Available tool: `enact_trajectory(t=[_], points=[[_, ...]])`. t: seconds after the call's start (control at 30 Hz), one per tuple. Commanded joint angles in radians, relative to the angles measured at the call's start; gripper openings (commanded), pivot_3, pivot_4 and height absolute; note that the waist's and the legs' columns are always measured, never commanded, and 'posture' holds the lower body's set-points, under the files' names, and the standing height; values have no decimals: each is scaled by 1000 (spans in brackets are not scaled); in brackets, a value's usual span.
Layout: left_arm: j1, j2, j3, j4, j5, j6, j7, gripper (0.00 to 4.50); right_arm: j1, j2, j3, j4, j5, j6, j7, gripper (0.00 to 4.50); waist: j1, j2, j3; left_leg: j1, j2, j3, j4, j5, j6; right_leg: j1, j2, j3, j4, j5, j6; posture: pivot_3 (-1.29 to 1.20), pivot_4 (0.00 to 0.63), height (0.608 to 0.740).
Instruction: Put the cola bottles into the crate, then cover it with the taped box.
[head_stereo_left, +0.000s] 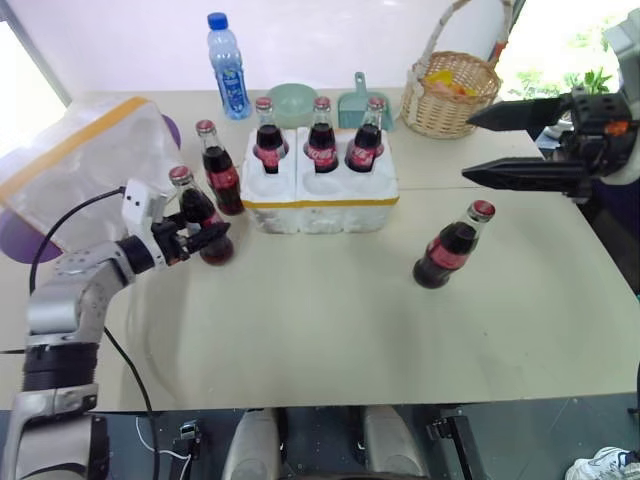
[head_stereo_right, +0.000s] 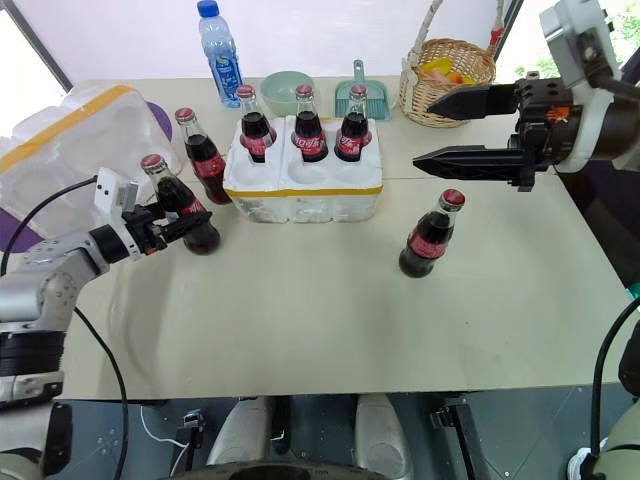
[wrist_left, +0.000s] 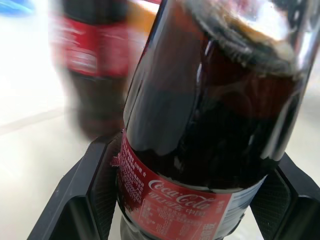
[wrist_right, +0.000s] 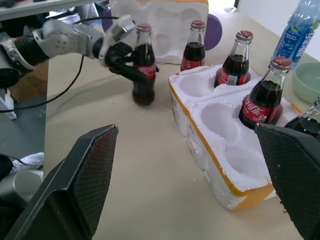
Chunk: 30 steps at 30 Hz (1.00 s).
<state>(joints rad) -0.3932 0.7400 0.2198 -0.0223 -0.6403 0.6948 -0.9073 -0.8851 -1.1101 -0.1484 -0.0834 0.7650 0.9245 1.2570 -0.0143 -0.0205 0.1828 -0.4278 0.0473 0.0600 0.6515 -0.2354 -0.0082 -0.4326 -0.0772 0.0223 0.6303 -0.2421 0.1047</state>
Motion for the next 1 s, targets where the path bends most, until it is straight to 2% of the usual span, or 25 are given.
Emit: enact_trajectory(t=[0.03,0.1,0.17,0.23,0.33,0.47,0.6,0.77,1.0], points=[[-94,60,53,-149,-176,108,-88,2867,-12,-5,-31,-14,-1,-24,-9,4500,4,0,0,0,0,0,0,0,0,0,0,0,0,-1,-1,0,150,740],[-168,43,31,-160,-214,136,-84,2867,-5,-2,-29,-15,-6,-33,-16,4500,9,-1,0,0,-1,0,2,0,0,1,-1,0,0,-1,-3,0,150,740],[-258,-12,-2,-143,-220,138,-54,2867,8,3,-29,-19,-12,-41,-28,4500,7,-1,0,0,-1,0,3,0,0,3,-1,0,-1,-1,-2,0,150,740],[-418,-156,-62,-41,-144,51,32,2867,25,10,-34,-34,-12,-45,-46,4500,18,-1,0,1,-1,-1,5,0,0,4,0,0,-1,-1,-1,0,150,740],[-574,-314,-126,133,23,-124,141,2867,38,27,-49,-51,-12,-46,-87,4500,26,-2,1,-2,-1,-4,11,0,0,6,2,-1,0,2,4,0,150,740],[-676,-435,-158,329,154,-285,236,2867,77,47,-85,-99,12,-26,-148,4500,18,-2,1,-2,-2,-3,11,0,1,5,2,0,-1,3,6,0,150,740],[-697,-472,-184,427,222,-339,240,2867,131,43,-136,-144,43,-4,-182,4500,9,-1,1,-3,0,-5,10,-1,2,4,5,0,0,3,6,0,150,740],[-679,-478,-220,433,265,-348,181,2867,162,35,-152,-144,37,-10,-206,4500,4,-1,1,-9,0,-6,11,-1,2,-1,5,0,0,4,7,0,150,740],[-650,-479,-279,425,340,-284,194,2867,149,36,-77,-36,-89,-109,-223,4500,4,-1,1,-10,0,-6,13,-1,2,-1,5,0,0,4,7,0,150,740]])
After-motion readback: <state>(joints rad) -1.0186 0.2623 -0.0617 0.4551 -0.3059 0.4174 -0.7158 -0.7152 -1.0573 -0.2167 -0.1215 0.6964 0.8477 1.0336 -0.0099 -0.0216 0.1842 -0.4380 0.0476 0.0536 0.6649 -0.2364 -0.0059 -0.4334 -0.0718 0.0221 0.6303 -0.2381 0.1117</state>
